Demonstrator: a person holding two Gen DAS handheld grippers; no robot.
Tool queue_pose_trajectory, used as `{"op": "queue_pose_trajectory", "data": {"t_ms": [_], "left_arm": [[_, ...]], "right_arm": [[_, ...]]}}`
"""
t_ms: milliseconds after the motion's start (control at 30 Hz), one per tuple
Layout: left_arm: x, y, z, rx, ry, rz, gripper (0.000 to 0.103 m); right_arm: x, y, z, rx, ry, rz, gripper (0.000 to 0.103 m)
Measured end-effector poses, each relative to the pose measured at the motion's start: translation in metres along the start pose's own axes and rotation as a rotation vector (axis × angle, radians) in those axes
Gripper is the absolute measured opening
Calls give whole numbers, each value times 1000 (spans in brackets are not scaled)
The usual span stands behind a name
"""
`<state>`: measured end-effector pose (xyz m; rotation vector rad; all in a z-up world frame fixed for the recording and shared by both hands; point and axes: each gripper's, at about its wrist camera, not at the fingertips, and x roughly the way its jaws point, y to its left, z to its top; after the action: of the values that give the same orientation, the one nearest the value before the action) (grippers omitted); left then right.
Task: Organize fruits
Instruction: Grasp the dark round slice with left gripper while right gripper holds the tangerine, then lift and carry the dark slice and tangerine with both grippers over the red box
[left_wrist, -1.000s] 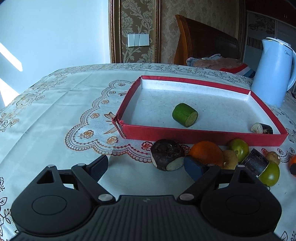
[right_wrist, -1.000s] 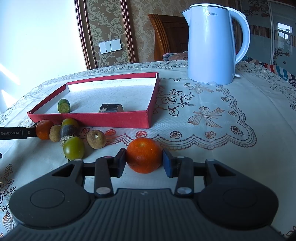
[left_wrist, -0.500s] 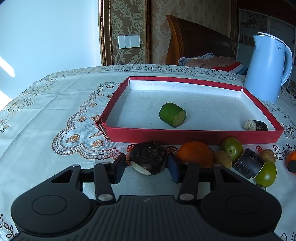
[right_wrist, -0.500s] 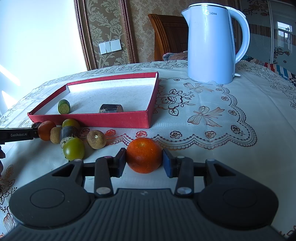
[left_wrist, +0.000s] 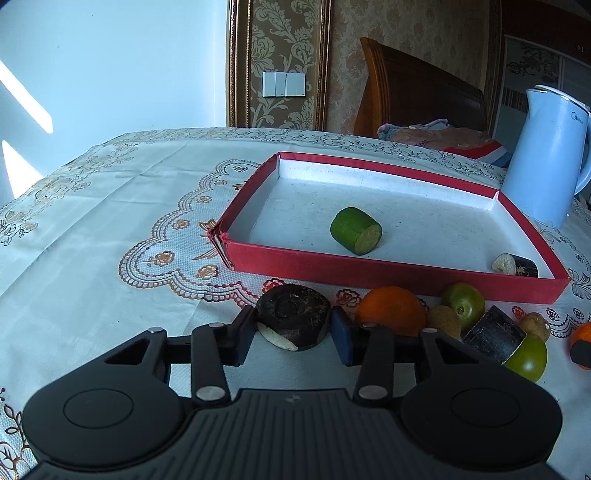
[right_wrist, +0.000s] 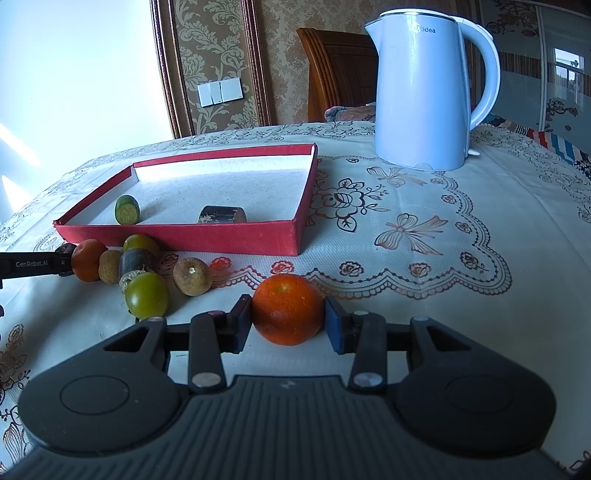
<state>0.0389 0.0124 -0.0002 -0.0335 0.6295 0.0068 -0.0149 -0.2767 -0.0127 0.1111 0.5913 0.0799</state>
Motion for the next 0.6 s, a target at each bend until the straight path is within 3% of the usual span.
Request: {"op": "queue_pose_trajectory", "data": {"t_ms": [600], "left_arm": [[-6, 6, -3, -41, -43, 27, 44]], "right_arm": [[-1, 2, 0, -18, -7, -22, 39]]}}
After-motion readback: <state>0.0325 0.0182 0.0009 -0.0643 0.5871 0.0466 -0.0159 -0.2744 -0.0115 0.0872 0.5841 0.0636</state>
